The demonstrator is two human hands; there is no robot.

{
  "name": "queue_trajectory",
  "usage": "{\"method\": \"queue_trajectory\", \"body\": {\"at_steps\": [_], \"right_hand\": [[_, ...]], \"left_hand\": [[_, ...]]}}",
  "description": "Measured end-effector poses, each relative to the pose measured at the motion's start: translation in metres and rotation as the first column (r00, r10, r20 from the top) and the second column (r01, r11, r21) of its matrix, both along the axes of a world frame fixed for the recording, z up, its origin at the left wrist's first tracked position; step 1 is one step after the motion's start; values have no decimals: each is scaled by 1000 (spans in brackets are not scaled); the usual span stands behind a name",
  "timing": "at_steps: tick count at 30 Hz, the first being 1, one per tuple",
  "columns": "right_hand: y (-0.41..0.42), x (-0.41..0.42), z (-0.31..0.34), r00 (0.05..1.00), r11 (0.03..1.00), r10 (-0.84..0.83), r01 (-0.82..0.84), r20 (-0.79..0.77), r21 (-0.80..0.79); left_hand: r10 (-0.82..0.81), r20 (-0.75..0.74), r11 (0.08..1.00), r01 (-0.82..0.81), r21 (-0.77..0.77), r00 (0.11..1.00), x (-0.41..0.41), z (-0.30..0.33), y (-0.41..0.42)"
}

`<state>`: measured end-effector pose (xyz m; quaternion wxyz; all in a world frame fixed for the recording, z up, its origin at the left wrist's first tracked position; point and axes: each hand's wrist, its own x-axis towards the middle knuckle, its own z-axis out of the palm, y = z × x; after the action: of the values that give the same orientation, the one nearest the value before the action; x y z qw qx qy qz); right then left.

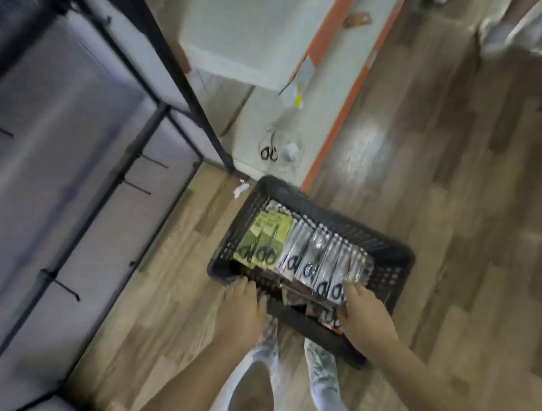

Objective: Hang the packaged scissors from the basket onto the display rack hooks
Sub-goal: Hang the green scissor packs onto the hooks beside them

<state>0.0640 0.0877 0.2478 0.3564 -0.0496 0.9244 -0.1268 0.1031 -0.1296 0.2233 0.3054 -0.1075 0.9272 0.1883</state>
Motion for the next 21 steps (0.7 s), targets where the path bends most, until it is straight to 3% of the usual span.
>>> {"method": "queue_trajectory", "body": {"at_steps": [5, 12, 21], "right_hand": [[-38, -21, -51, 1000, 1000, 7, -7, 6, 28], [-79, -46, -120, 994, 999, -50, 52, 96, -16], [-96, -68, -259, 981, 985, -143, 154, 131, -78]], "left_hand": [[-7, 20, 998, 9, -64, 1000, -29, -45, -36], [-5, 22, 1000, 6, -27, 1000, -53, -109, -51], [29, 89, 999, -26, -43, 996, -76, -255, -45]]}}
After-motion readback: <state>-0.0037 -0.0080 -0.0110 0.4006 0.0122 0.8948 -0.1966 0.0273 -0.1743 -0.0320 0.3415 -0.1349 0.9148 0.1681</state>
